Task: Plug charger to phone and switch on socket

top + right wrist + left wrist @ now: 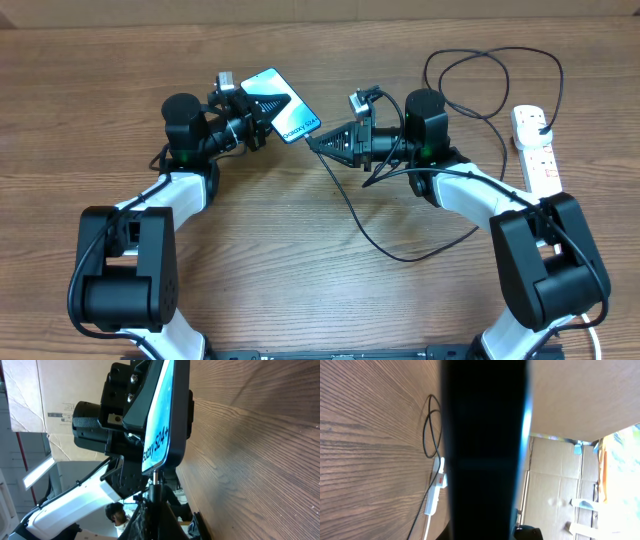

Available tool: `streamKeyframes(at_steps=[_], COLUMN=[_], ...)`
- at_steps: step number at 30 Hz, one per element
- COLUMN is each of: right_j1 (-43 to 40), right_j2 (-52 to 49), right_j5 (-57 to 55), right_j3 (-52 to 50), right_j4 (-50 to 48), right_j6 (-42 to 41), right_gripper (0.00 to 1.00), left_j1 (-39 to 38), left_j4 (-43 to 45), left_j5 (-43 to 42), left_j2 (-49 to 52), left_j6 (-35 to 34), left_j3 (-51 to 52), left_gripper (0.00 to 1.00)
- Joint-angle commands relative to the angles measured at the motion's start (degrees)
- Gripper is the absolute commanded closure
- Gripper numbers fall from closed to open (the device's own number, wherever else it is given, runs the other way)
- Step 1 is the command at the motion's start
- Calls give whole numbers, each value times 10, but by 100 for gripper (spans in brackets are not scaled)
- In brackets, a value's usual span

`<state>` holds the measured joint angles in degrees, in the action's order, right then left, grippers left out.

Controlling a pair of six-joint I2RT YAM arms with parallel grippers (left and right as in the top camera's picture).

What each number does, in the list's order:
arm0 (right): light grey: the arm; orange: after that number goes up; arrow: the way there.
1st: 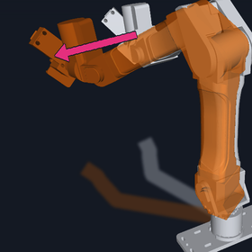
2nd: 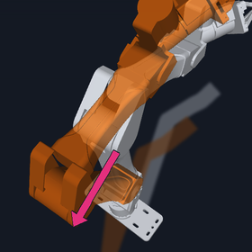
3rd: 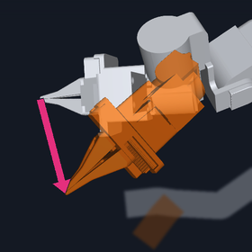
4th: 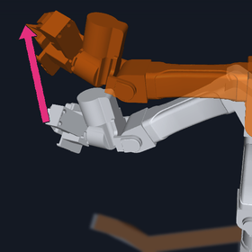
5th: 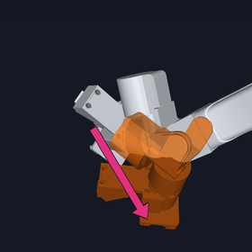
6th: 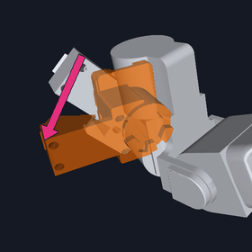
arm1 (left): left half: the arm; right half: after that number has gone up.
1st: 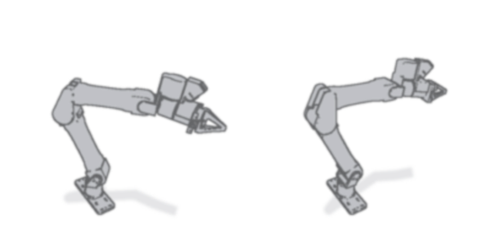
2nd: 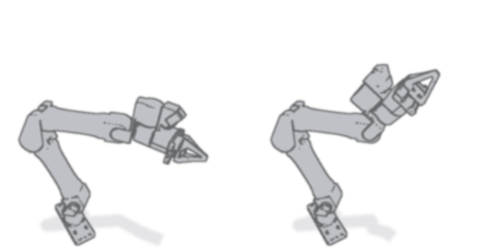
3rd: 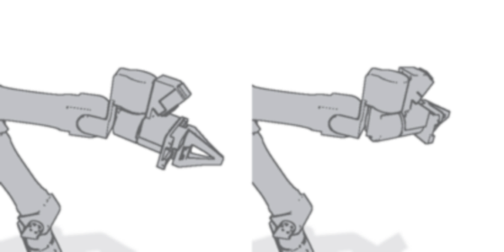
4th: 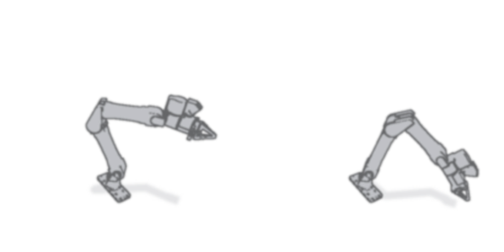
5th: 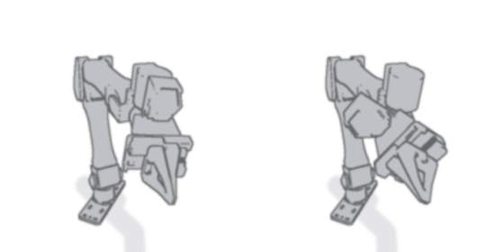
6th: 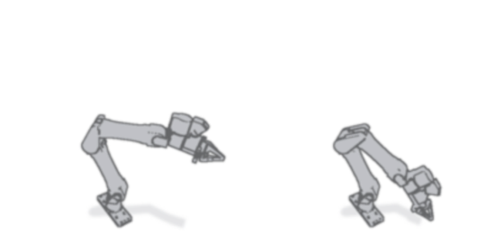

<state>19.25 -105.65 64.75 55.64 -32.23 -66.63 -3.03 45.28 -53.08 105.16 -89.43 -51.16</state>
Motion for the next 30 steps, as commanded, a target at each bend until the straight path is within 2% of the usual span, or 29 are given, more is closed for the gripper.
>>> streamKeyframes(at_steps=[1, 30], right_j1=[1, 1], right_j2=[0, 0], right_j5=[-13, 1], right_j3=[2, 2], right_j4=[-5, 17], right_j6=[-7, -11], right_gripper=[96, 96], left_j1=[-8, -17], left_j4=[7, 19], left_j5=[-5, -5], left_j2=[-5, -5], left_j6=[11, 5], left_j3=[-7, -7], left_gripper=[96, 96])
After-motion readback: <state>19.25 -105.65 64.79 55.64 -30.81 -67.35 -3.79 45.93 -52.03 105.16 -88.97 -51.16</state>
